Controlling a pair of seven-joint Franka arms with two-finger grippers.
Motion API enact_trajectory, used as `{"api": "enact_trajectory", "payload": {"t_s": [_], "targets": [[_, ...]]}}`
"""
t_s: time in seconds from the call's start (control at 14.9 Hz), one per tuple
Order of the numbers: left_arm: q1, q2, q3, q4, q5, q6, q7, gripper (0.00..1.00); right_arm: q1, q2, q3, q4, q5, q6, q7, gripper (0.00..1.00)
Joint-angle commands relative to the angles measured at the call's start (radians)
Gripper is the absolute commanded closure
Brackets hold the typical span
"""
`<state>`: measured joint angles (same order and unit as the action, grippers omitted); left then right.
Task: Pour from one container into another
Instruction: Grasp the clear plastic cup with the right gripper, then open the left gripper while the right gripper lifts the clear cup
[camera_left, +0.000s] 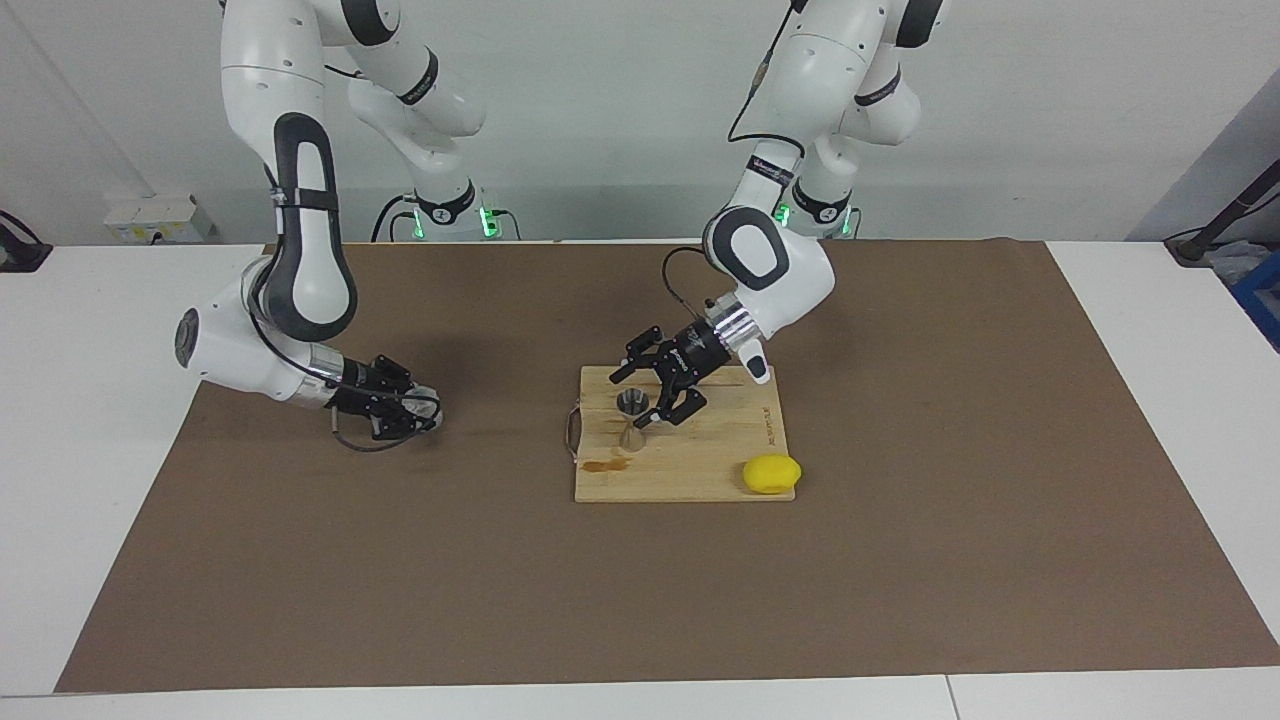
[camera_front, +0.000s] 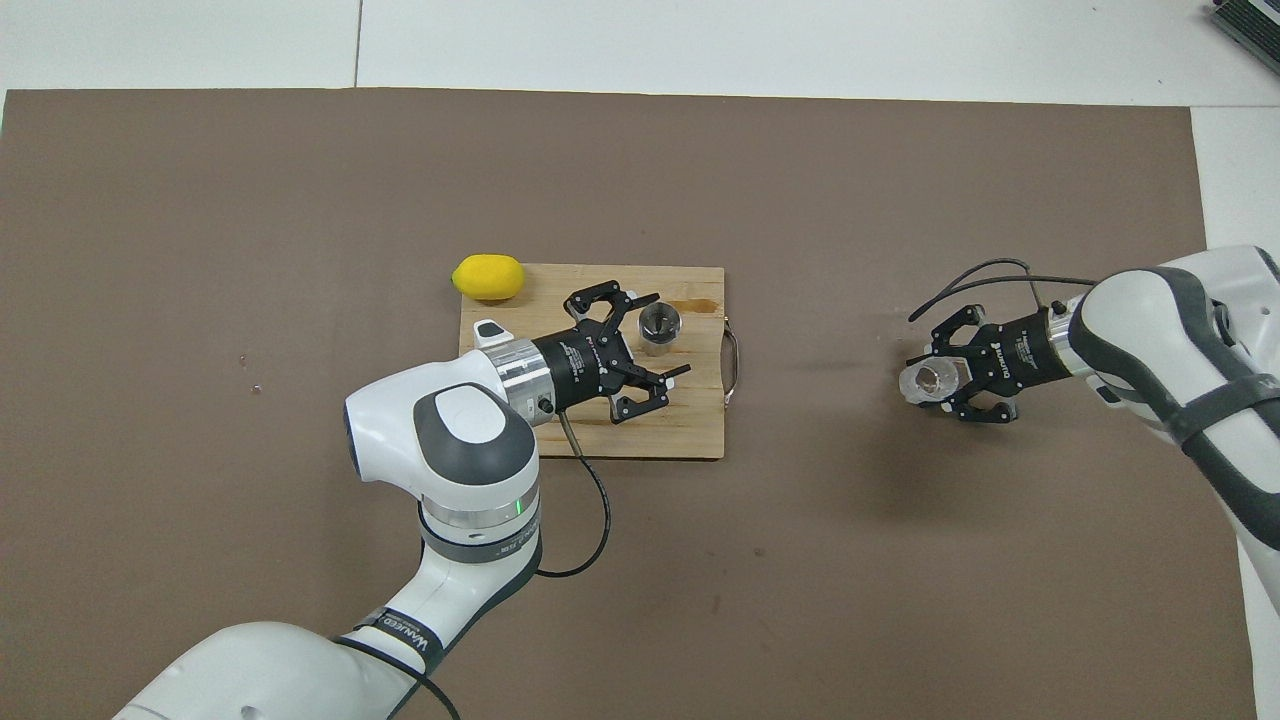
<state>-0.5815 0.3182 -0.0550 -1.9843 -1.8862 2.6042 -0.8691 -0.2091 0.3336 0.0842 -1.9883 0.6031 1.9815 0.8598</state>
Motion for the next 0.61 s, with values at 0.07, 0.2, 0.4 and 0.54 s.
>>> {"api": "enact_trajectory", "payload": {"t_s": [0.07,0.2,0.4,0.54], "targets": [[-0.018,-0.005,0.010,0.005,-0.019,-0.001,0.012,0.00,0.008,-0.054,0.002,-0.017,0.030,0.010,0.016,0.99],[-0.021,-0.014,0.007,0.007,-0.019,-0.001,0.004,0.00,0.029,-0.068,0.000,-0.011,0.030,0.016,0.056,0.99],[-0.024,-0.057,0.000,-0.007,-0.019,-0.010,-0.019,0.00,0.077,-0.073,0.000,0.022,0.029,0.019,0.163,0.98],[-0.024,-0.097,-0.008,-0.014,-0.019,-0.018,-0.051,0.00,0.106,-0.071,0.000,0.051,0.027,0.039,0.200,0.98]]}}
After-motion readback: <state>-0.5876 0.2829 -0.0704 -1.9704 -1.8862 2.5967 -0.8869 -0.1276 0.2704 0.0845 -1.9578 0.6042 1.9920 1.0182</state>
